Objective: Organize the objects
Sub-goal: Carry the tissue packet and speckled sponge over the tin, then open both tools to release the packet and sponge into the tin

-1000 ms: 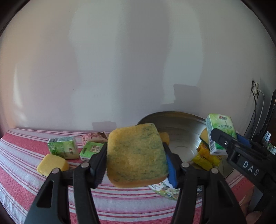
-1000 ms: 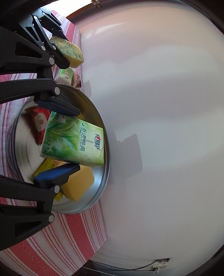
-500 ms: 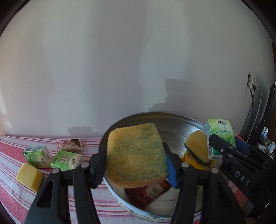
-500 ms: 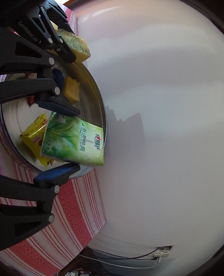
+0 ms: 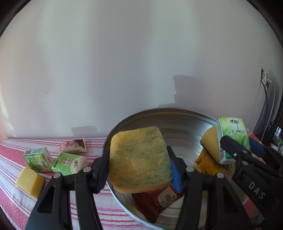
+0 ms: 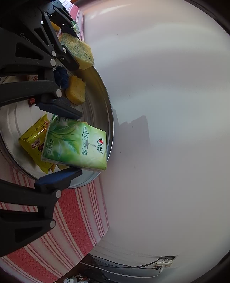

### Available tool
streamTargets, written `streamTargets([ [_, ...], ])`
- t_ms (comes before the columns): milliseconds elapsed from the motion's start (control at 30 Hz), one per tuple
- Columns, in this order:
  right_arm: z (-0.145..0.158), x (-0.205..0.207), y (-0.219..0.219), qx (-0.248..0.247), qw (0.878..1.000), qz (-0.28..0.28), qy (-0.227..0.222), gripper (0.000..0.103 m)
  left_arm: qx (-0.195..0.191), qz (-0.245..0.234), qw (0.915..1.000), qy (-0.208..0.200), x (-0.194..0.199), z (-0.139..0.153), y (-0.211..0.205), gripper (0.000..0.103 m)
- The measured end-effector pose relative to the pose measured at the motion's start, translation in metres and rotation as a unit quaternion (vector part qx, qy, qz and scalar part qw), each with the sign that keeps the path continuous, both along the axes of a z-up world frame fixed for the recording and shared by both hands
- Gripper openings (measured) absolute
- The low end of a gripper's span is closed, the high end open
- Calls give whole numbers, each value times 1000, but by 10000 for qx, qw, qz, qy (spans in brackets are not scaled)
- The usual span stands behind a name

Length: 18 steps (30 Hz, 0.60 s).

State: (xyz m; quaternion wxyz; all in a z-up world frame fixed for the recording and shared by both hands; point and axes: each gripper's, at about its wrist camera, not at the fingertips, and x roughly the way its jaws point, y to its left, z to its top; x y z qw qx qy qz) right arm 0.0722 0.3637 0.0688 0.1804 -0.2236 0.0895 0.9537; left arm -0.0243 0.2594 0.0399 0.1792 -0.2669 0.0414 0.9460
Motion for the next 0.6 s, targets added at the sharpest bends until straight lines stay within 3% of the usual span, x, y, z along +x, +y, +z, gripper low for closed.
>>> streamTargets([
  [367,-4,-8,-2,-31,9996,265,-75,59,-130,87,9999,-66,-2,1,-1,58],
  [500,-2,-8,-2,-296,9981,530,-38,63,13,140,9998,-121,4,4,-12,60],
  [533,-1,-7,-2,-339,9981,520,-14,65,45,135,9998,-125,2,4,-8,61],
  [600,2,-3,0,-341,9984,442,34,72,23,306,9995,-76,4,6,-10,76],
])
